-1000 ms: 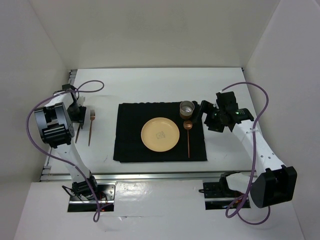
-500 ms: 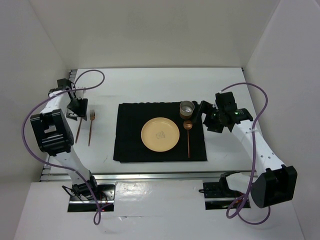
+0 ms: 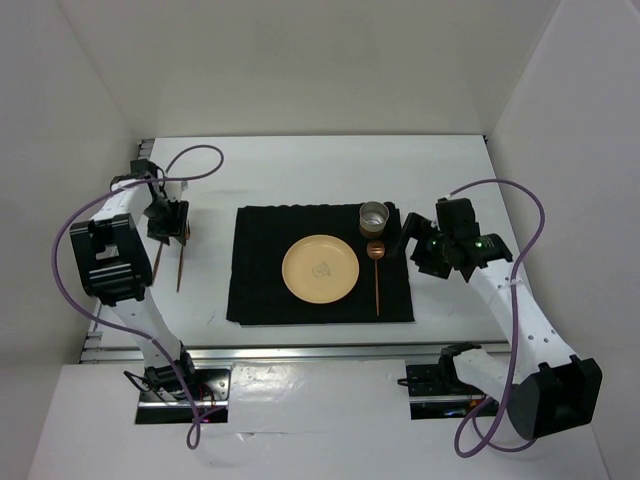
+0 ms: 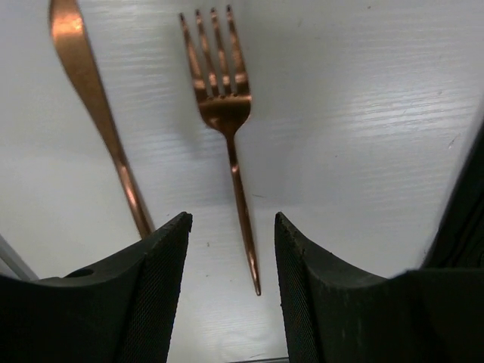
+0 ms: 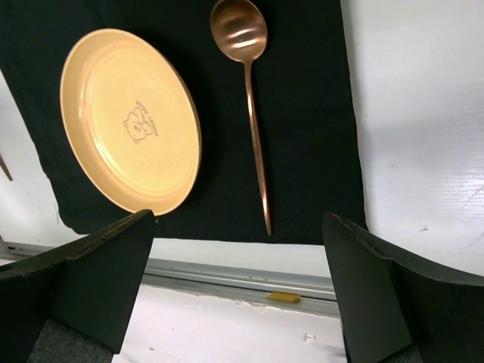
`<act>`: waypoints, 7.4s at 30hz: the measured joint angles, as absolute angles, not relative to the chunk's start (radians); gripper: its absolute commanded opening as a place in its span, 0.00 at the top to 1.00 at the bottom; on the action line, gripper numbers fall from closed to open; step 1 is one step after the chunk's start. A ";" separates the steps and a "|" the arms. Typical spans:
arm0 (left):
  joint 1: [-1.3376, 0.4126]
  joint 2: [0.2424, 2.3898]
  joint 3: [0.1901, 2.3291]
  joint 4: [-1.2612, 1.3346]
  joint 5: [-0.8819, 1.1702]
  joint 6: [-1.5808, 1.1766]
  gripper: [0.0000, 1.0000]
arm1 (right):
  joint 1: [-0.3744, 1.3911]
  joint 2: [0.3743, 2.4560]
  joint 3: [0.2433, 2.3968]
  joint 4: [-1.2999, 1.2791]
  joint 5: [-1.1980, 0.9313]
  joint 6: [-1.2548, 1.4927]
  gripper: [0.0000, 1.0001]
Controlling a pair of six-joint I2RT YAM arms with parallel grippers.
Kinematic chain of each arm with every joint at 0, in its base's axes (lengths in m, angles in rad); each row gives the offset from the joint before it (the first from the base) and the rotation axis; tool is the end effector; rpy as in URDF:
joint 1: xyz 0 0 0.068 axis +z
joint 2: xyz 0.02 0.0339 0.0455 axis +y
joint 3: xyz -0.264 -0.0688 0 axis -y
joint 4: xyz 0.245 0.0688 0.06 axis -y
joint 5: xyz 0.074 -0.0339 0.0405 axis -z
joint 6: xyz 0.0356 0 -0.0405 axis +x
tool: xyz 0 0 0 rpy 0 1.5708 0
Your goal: Set the dinner table for one person
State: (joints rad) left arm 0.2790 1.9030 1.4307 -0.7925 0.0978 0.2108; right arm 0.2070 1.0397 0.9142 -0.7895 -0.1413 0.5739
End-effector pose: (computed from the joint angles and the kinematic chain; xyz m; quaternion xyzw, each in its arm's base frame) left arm 0.3706 0.1026 0.2007 -0.0262 0.9868 -0.0100 0.1594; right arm 0.1981 0.0467 0.2834 0.1499 0.9327 0.1841 0.2716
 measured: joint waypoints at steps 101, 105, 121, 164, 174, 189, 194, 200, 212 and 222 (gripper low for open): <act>0.078 1.589 1.591 -0.829 0.346 -0.171 1.00 | 0.872 2.015 1.657 0.133 -0.279 0.582 0.19; 0.078 1.590 1.591 -0.827 0.335 -0.186 1.00 | 0.876 2.103 1.754 0.143 -0.302 0.604 0.28; 0.078 1.596 1.592 -0.807 0.328 -0.190 1.00 | 0.879 2.195 1.891 0.124 -0.336 0.639 0.42; 0.176 1.563 1.752 -0.865 0.347 -0.131 0.32 | 0.638 1.968 1.634 -0.022 -0.744 0.736 1.00; 0.279 1.541 1.689 -0.863 0.408 -0.130 0.32 | 0.321 1.259 1.072 -0.305 -1.071 0.682 1.00; 0.281 1.554 1.670 -0.861 0.496 -0.130 0.32 | 0.081 0.970 0.553 -0.794 -1.150 0.498 1.00; 0.286 1.554 1.669 -0.860 0.505 -0.130 0.32 | 0.064 1.032 0.553 -0.791 -1.079 0.499 1.00; 0.287 1.555 1.669 -0.862 0.521 -0.126 0.32 | -0.045 1.187 0.555 -0.756 -0.939 0.491 1.00; 0.292 1.562 1.669 -0.863 0.538 -0.126 0.32 | -0.049 1.416 0.633 -0.617 -0.895 0.442 1.00; 0.297 1.570 1.669 -0.864 0.538 -0.126 0.32 | -0.096 1.452 0.611 -0.585 -0.910 0.398 0.71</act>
State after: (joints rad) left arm 0.2970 1.5703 1.6691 -0.8639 0.5377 -0.1265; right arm -0.0956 1.4525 0.6113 -0.5850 -0.9100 0.3985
